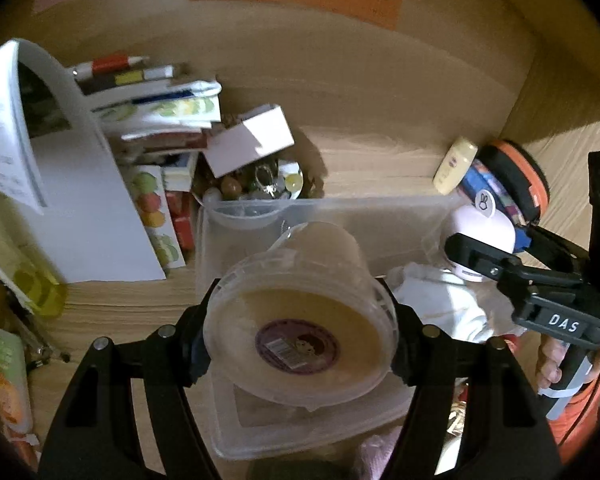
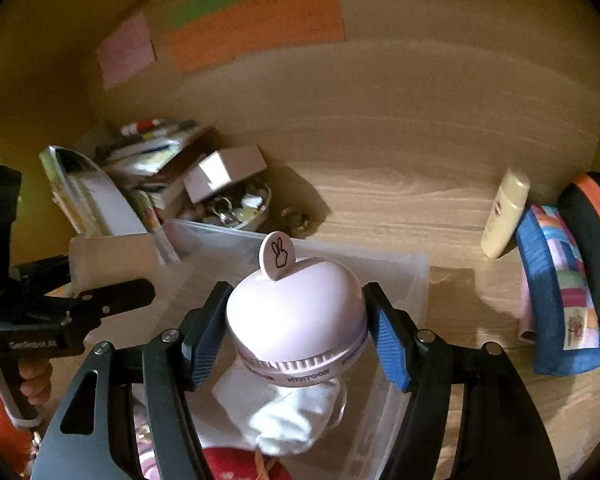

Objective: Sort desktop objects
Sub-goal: 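Carry the pink container and cream tub over the clear bin with both tools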

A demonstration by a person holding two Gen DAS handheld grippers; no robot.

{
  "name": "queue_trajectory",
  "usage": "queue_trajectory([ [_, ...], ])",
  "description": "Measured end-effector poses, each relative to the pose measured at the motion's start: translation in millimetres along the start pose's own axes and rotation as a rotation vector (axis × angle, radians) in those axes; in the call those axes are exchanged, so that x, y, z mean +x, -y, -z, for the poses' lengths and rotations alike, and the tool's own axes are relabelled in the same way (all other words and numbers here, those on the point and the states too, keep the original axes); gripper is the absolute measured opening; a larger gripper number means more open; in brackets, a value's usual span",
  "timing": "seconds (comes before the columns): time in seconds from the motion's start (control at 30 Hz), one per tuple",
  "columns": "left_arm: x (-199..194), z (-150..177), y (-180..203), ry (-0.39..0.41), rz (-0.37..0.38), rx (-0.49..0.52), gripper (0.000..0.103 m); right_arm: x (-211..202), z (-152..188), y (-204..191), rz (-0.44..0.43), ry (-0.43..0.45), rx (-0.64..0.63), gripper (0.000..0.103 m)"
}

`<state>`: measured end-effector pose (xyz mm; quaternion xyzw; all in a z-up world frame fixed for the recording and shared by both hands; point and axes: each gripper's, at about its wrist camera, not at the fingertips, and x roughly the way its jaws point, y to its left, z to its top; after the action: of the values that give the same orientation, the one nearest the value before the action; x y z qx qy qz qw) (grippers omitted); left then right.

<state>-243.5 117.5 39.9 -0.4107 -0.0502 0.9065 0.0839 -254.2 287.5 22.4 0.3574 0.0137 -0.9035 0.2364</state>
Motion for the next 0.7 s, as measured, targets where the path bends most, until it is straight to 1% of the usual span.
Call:
queue_trajectory([
  [0.17,17.2,-2.5,1.3,-0.046,-0.010,0.018,0.069,19.5,4.9,3.7,0.024,-0.037,-0.011,0.062],
  [0.33,34.1,-3.7,4.3,-0.099,-0.023,0.042,0.069,26.1,7.4,3.2,0.030,-0.063,-0.030,0.063],
  [0.53,43.3,-0.8,16.6,-0.114,-0.084,0.129,0.069,31.0,11.3,1.3,0.061,-0.088,-0.039,0.063],
  [0.7,52.4,2.9,24.0,-0.138,-0.106,0.174,0.069,37.5,15.6,-2.9,0.092,-0.113,-0.062,0.063],
])
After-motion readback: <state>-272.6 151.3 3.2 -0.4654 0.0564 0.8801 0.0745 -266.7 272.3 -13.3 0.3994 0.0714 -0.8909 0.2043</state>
